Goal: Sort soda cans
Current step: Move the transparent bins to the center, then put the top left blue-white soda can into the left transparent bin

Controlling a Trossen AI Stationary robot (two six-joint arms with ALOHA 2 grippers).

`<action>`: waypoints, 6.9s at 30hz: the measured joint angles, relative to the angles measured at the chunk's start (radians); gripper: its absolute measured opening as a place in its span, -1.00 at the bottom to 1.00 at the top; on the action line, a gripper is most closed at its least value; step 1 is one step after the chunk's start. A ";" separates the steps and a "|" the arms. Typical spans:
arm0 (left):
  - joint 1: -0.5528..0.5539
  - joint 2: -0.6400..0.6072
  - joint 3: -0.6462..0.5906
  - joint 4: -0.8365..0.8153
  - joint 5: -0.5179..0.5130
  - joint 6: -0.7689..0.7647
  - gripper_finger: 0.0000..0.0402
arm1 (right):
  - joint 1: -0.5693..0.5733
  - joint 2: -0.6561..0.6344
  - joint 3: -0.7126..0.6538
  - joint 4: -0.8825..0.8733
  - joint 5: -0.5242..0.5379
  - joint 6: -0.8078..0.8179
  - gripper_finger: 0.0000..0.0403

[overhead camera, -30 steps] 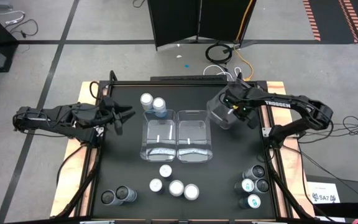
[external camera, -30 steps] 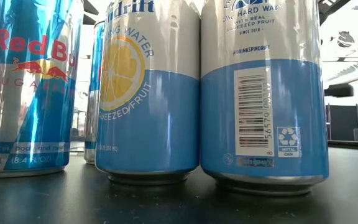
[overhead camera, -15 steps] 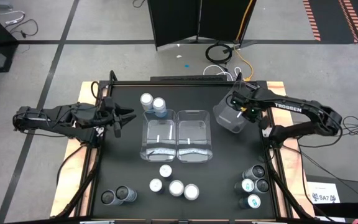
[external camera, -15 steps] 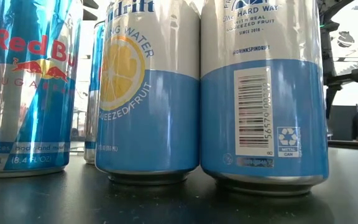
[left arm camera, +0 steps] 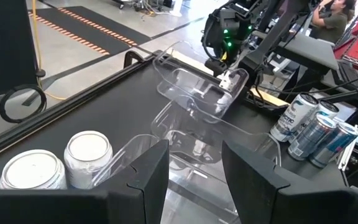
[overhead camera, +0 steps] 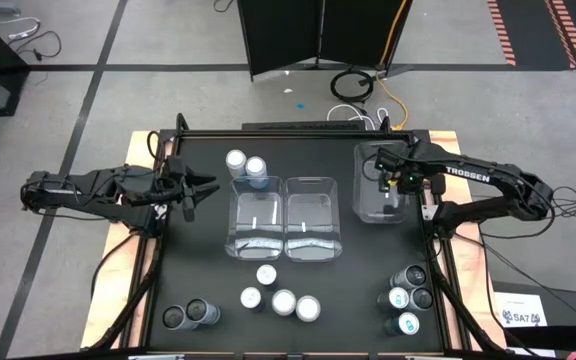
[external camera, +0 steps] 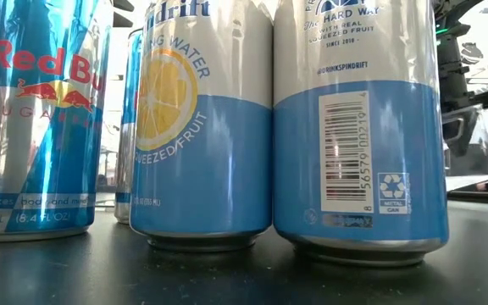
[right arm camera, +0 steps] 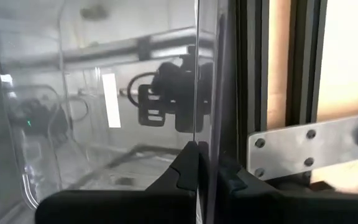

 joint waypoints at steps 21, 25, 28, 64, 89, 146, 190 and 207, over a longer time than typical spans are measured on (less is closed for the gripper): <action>0.000 0.000 0.000 -0.002 0.011 -0.001 -0.21 | 0.307 0.000 -0.031 0.007 -0.071 0.176 -1.00; 0.000 0.000 0.000 -0.003 0.011 0.000 -0.21 | 0.406 -0.006 -0.102 0.102 -0.115 0.275 -1.00; 0.000 0.000 0.000 -0.005 0.011 0.000 -0.21 | 0.464 -0.004 -0.092 0.113 -0.115 0.309 -1.00; 0.000 0.000 0.000 -0.011 0.011 0.006 -0.21 | 0.642 -0.011 -0.094 0.150 -0.147 0.527 -0.91; 0.000 0.000 0.000 -0.011 0.009 0.006 -0.21 | 0.642 -0.011 -0.064 0.129 -0.113 0.501 -0.89; 0.000 0.000 0.000 -0.018 0.003 0.006 -0.21 | 0.642 -0.013 -0.011 0.082 -0.173 0.347 -0.89; 0.000 0.000 0.000 -0.017 0.003 0.000 -0.21 | 0.655 -0.097 0.130 0.050 -0.050 0.438 -0.20; 0.000 0.000 0.000 -0.017 0.003 -0.001 -0.21 | 0.896 -0.093 0.226 0.212 0.349 0.389 -0.21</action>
